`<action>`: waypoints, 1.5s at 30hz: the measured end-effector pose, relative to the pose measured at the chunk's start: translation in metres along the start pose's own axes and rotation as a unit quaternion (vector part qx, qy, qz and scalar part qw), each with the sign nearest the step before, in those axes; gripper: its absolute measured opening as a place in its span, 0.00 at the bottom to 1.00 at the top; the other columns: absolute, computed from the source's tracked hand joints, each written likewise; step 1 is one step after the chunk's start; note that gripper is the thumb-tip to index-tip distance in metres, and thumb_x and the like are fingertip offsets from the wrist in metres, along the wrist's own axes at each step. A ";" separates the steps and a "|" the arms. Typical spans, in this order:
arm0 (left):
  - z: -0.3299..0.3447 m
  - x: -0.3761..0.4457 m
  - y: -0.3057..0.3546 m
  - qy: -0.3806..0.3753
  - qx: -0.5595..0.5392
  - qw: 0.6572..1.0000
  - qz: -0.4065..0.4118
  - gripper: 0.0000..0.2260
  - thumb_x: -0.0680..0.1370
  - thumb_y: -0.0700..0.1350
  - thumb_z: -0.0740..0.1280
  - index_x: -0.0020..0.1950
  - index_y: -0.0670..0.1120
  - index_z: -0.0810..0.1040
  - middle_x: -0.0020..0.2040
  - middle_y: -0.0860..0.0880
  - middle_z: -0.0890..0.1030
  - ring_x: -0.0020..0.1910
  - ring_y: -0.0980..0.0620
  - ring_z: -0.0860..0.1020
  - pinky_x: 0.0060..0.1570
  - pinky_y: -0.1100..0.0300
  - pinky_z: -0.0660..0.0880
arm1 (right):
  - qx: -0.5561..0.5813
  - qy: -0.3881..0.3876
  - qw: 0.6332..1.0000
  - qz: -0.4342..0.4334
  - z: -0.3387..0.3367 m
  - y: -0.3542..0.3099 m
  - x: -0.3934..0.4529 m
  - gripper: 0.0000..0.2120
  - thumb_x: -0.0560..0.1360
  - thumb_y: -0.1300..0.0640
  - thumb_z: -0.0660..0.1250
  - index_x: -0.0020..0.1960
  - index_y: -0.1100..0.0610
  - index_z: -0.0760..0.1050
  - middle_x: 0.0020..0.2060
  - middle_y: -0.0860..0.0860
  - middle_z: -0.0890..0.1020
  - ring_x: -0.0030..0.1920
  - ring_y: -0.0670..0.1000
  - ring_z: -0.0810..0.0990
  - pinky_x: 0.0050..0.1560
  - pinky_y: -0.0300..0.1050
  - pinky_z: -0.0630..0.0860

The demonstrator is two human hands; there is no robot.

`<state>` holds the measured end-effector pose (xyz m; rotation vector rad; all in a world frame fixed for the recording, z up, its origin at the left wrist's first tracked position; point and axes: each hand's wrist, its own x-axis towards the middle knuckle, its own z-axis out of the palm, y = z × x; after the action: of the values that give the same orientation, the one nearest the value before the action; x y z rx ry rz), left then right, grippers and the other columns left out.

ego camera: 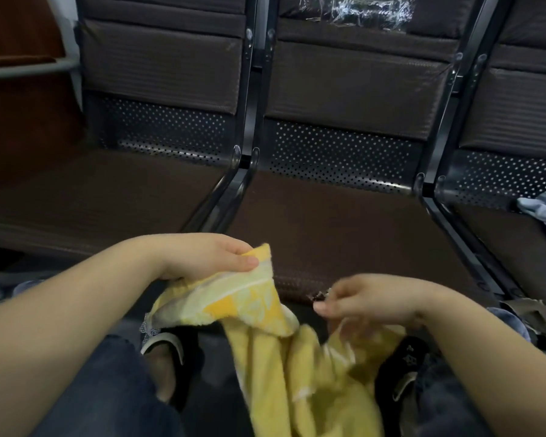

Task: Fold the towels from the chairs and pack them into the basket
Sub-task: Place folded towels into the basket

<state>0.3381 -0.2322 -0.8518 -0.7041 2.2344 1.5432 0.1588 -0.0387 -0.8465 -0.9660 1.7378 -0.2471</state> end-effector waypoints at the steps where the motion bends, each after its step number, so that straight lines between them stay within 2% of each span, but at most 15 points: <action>1: 0.005 0.000 0.003 -0.019 -0.005 1.000 0.010 0.09 0.80 0.53 0.61 0.46 0.52 0.80 0.43 0.52 0.82 0.43 0.54 0.80 0.49 0.55 0.76 | 0.007 0.060 0.998 -0.035 0.000 0.001 0.003 0.25 0.65 0.35 0.69 0.55 0.50 0.75 0.51 0.47 0.81 0.51 0.46 0.81 0.52 0.43 0.78; 3: 0.015 0.002 0.007 -0.047 -0.009 0.999 0.025 0.09 0.78 0.54 0.62 0.47 0.52 0.79 0.43 0.54 0.82 0.43 0.55 0.79 0.47 0.58 0.76 | 0.083 0.124 0.980 -0.129 0.003 -0.001 0.008 0.36 0.56 0.35 0.73 0.61 0.43 0.70 0.61 0.44 0.76 0.61 0.43 0.76 0.62 0.43 0.74; 6: 0.027 0.007 0.012 -0.076 0.016 0.996 0.050 0.09 0.77 0.58 0.63 0.48 0.54 0.79 0.44 0.55 0.82 0.44 0.56 0.79 0.48 0.60 0.75 | 0.092 0.119 0.966 -0.209 0.012 -0.007 0.012 0.36 0.60 0.42 0.74 0.66 0.41 0.65 0.67 0.41 0.70 0.66 0.41 0.70 0.67 0.43 0.70; 10: 0.030 0.012 0.020 -0.070 0.041 0.994 0.070 0.07 0.80 0.51 0.61 0.48 0.52 0.78 0.43 0.55 0.80 0.42 0.59 0.78 0.46 0.64 0.75 | 0.008 0.158 0.967 -0.201 0.008 -0.008 0.014 0.16 0.67 0.46 0.75 0.47 0.55 0.77 0.45 0.46 0.82 0.45 0.47 0.81 0.51 0.46 0.78; 12: 0.028 0.013 0.022 -0.073 0.075 0.993 0.060 0.08 0.80 0.52 0.62 0.49 0.52 0.78 0.44 0.55 0.80 0.43 0.58 0.78 0.47 0.61 0.75 | -0.028 0.174 0.967 -0.184 0.001 -0.006 0.013 0.18 0.69 0.44 0.74 0.38 0.57 0.72 0.33 0.49 0.75 0.33 0.48 0.73 0.37 0.49 0.72; 17: 0.021 0.020 0.019 -0.058 0.203 0.977 0.037 0.06 0.71 0.58 0.65 0.45 0.58 0.77 0.41 0.59 0.79 0.41 0.59 0.78 0.50 0.55 0.75 | -0.079 0.184 0.968 -0.153 -0.023 0.003 0.002 0.17 0.72 0.45 0.70 0.33 0.54 0.69 0.26 0.45 0.71 0.27 0.43 0.69 0.31 0.43 0.67; 21: 0.018 0.030 0.017 -0.034 0.270 0.962 -0.002 0.09 0.76 0.51 0.62 0.45 0.46 0.76 0.42 0.49 0.77 0.39 0.53 0.73 0.43 0.55 0.71 | -0.086 0.227 0.967 -0.082 -0.050 0.019 -0.013 0.18 0.73 0.44 0.68 0.33 0.54 0.70 0.27 0.46 0.71 0.30 0.45 0.70 0.35 0.42 0.67; 25: 0.011 0.038 0.008 0.021 0.288 0.957 0.017 0.20 0.76 0.54 0.58 0.45 0.36 0.76 0.49 0.40 0.75 0.45 0.46 0.74 0.51 0.49 0.70 | -0.023 0.244 0.968 -0.052 -0.067 0.035 -0.028 0.25 0.62 0.31 0.68 0.35 0.55 0.72 0.29 0.48 0.75 0.31 0.46 0.75 0.35 0.42 0.70; 27: 0.004 0.040 0.004 0.047 0.248 0.967 0.029 0.15 0.76 0.54 0.60 0.45 0.42 0.78 0.45 0.43 0.78 0.41 0.48 0.75 0.49 0.47 0.72 | -0.024 0.250 0.968 -0.029 -0.073 0.044 -0.031 0.35 0.51 0.22 0.67 0.35 0.54 0.74 0.28 0.48 0.76 0.30 0.45 0.75 0.34 0.42 0.70; 30: -0.007 0.041 -0.001 0.061 0.199 0.978 0.021 0.07 0.80 0.49 0.63 0.46 0.49 0.78 0.42 0.52 0.80 0.40 0.56 0.76 0.45 0.57 0.73 | -0.021 0.247 0.969 -0.009 -0.081 0.059 -0.032 0.39 0.41 0.21 0.68 0.33 0.53 0.75 0.27 0.47 0.75 0.30 0.45 0.73 0.34 0.42 0.67; 32: -0.016 0.041 -0.006 0.065 0.202 0.977 -0.004 0.06 0.80 0.48 0.63 0.48 0.48 0.78 0.44 0.52 0.80 0.44 0.54 0.78 0.51 0.55 0.74 | -0.027 0.232 0.972 0.008 -0.084 0.066 -0.031 0.35 0.44 0.23 0.71 0.33 0.53 0.77 0.28 0.46 0.75 0.31 0.45 0.71 0.36 0.42 0.66; 34: -0.027 0.042 -0.015 0.069 0.227 0.971 -0.029 0.05 0.80 0.48 0.64 0.48 0.49 0.78 0.44 0.51 0.80 0.45 0.52 0.78 0.52 0.54 0.74 | -0.030 0.199 0.979 0.037 -0.085 0.073 -0.030 0.23 0.58 0.36 0.75 0.37 0.55 0.79 0.30 0.48 0.78 0.33 0.46 0.73 0.37 0.42 0.67; 38: -0.044 0.044 -0.032 0.077 0.208 0.974 -0.056 0.08 0.78 0.48 0.67 0.40 0.48 0.79 0.37 0.52 0.78 0.38 0.54 0.74 0.43 0.57 0.70 | 0.023 0.149 0.983 0.105 -0.089 0.086 -0.025 0.04 0.74 0.61 0.69 0.41 0.60 0.78 0.32 0.52 0.81 0.33 0.48 0.78 0.35 0.38 0.75; 41: -0.046 0.043 -0.035 0.081 0.057 0.993 -0.057 0.06 0.75 0.45 0.71 0.41 0.44 0.81 0.37 0.48 0.81 0.37 0.52 0.78 0.41 0.57 0.75 | 0.017 0.185 0.971 0.151 -0.096 0.094 -0.019 0.05 0.75 0.60 0.70 0.41 0.60 0.79 0.33 0.53 0.83 0.35 0.49 0.80 0.39 0.40 0.77; 45: -0.050 0.044 -0.035 0.127 -0.055 0.988 -0.068 0.27 0.54 0.61 0.79 0.41 0.42 0.82 0.35 0.47 0.81 0.35 0.54 0.77 0.33 0.63 0.75 | -0.013 0.268 0.945 0.186 -0.103 0.096 -0.009 0.14 0.74 0.51 0.70 0.36 0.59 0.76 0.30 0.54 0.81 0.31 0.50 0.77 0.35 0.42 0.73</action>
<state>0.3219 -0.2978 -0.8840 -1.1196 2.2325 1.5966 0.0236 0.0004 -0.8553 -0.5950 2.3882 -0.2537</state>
